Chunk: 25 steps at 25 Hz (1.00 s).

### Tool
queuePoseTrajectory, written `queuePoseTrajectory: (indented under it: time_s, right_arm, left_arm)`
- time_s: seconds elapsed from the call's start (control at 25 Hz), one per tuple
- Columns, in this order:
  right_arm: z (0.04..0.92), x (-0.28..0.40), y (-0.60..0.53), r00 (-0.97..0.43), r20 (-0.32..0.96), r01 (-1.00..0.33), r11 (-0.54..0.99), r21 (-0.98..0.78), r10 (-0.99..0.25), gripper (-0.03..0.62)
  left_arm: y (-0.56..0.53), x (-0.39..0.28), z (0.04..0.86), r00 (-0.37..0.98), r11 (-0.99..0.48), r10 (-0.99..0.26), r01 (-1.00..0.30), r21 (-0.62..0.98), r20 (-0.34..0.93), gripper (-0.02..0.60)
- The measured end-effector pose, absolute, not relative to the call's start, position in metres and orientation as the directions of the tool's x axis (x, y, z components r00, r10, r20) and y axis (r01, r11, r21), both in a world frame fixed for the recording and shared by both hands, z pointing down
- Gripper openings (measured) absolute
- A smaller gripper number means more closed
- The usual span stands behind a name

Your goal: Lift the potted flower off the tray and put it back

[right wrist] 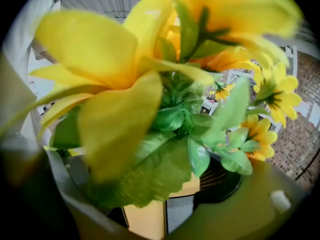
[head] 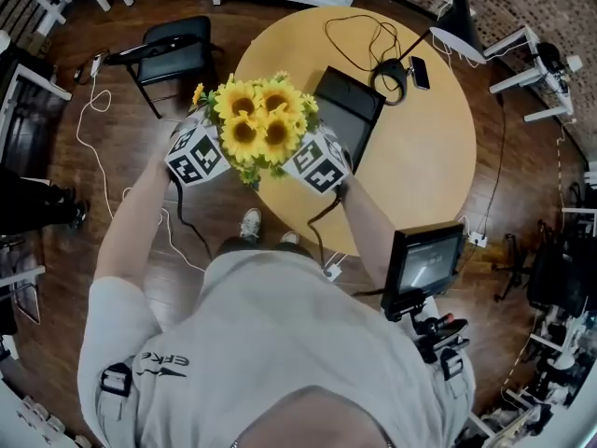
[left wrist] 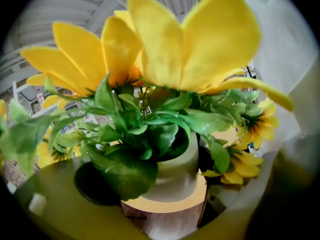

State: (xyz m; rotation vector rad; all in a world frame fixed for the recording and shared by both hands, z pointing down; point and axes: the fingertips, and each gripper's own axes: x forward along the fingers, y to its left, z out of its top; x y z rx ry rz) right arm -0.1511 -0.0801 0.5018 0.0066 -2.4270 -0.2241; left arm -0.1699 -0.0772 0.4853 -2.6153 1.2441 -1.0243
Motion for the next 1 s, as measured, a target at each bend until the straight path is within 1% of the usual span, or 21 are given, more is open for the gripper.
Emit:
queuePoseTrajectory:
  time_s: [0.24,0.6,1.0]
  right_arm:
    - [0.541,-0.161,-0.089,-0.732,0.680,0.048,0.993,0.107,-0.038,0.430]
    - [0.606,-0.166,-0.084,-0.671,0.740,-0.012,0.999,0.035,-0.034,0.430]
    - [0.663,-0.167,-0.102,-0.622,0.779,-0.106,0.994,0.009,-0.074,0.428]
  left_arm:
    - [-0.088,-0.181,0.524,0.479,-0.698,-0.671,-0.667,-0.262,0.566,0.491]
    - [-0.086,-0.187,0.592,0.536,-0.749,-0.581,-0.647,-0.145,0.612,0.489]
    - [-0.106,-0.189,0.650,0.588,-0.805,-0.505,-0.584,-0.099,0.632,0.485]
